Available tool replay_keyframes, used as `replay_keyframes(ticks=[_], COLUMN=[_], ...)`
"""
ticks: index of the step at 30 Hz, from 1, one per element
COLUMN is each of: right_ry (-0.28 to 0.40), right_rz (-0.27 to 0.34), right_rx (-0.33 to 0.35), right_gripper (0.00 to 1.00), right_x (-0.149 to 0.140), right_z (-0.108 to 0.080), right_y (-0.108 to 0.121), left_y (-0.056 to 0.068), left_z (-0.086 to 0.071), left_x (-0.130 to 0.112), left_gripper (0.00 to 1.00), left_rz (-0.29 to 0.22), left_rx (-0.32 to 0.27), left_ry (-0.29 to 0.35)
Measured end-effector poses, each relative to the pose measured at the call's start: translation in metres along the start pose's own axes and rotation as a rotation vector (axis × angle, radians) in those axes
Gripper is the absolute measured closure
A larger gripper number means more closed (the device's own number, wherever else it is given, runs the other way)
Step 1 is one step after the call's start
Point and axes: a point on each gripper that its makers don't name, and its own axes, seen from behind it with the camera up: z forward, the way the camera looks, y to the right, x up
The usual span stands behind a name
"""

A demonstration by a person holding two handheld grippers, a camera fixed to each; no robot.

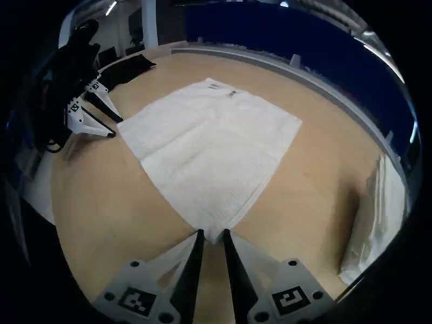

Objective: Fold towel

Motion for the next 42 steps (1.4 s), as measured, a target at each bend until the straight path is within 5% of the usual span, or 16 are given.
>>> replay_keyframes(ticks=[3, 11, 28, 42], right_ry=[0.0, -0.004, 0.003, 0.08], right_rz=[0.0, 0.004, -0.002, 0.001], right_rx=[0.001, 0.003, -0.009, -0.026], right_gripper=[0.74, 0.85, 0.91, 0.91], right_x=[0.0, 0.0, 0.008, 0.043], right_z=[0.0, 0.0, -0.005, -0.037], right_y=[0.0, 0.0, 0.004, 0.006], left_y=[-0.002, 0.0, 0.001, 0.005], left_z=[0.001, 0.001, -0.009, -0.036], left_x=[0.001, 0.001, 0.005, 0.027], left_gripper=[0.76, 0.9, 0.96, 0.96], left_rz=[-0.009, -0.008, -0.027, -0.091], left_rx=[0.014, 0.029, 0.031, 0.036], left_ry=[0.0, 0.008, 0.024, 0.079])
